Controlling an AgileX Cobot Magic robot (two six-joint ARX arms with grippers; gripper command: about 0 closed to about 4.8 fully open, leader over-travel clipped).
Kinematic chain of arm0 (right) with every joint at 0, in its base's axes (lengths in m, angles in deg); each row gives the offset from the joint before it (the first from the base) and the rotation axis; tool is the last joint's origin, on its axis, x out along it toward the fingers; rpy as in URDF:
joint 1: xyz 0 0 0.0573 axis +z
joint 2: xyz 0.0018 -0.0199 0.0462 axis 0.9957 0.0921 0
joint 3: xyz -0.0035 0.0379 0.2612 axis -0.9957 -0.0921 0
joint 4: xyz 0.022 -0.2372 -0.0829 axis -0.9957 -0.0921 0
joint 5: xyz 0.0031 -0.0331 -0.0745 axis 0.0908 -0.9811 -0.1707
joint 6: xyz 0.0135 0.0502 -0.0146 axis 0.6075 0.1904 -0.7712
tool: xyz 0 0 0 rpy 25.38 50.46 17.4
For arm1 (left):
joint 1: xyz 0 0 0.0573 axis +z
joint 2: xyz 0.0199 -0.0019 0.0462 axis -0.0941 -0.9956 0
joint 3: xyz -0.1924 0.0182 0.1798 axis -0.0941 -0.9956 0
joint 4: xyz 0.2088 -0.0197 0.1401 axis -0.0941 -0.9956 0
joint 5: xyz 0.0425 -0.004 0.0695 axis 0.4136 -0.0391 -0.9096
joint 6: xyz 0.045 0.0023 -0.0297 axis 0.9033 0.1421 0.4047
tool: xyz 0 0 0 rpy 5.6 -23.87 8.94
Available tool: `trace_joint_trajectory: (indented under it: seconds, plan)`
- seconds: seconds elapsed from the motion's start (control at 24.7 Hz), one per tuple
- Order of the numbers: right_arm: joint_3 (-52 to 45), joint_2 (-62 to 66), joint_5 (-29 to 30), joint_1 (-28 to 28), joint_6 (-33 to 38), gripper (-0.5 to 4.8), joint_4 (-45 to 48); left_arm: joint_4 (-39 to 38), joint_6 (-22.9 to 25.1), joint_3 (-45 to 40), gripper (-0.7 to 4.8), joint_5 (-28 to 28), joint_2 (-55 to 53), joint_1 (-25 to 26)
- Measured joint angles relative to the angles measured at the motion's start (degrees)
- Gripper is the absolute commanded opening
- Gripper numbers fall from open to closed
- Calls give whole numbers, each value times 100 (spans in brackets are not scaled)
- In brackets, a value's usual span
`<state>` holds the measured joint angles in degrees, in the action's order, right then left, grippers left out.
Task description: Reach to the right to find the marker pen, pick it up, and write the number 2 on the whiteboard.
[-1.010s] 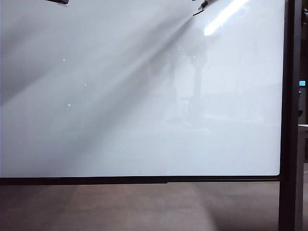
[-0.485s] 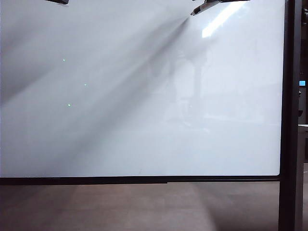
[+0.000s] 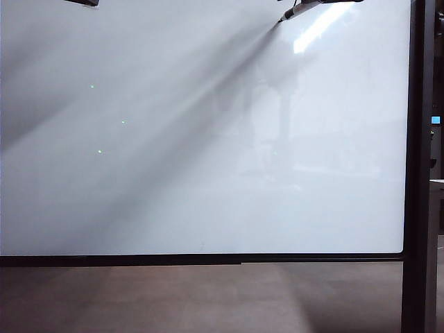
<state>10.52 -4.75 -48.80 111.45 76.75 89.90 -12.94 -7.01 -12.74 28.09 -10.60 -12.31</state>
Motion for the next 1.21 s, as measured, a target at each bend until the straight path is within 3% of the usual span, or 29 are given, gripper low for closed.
trace_joint_trajectory:
  seconds: [1.21]
  plan:
    - [0, 122, -13, 2, -4, -1, 26, -2, 0, 0, -5, -2, 0, 0]
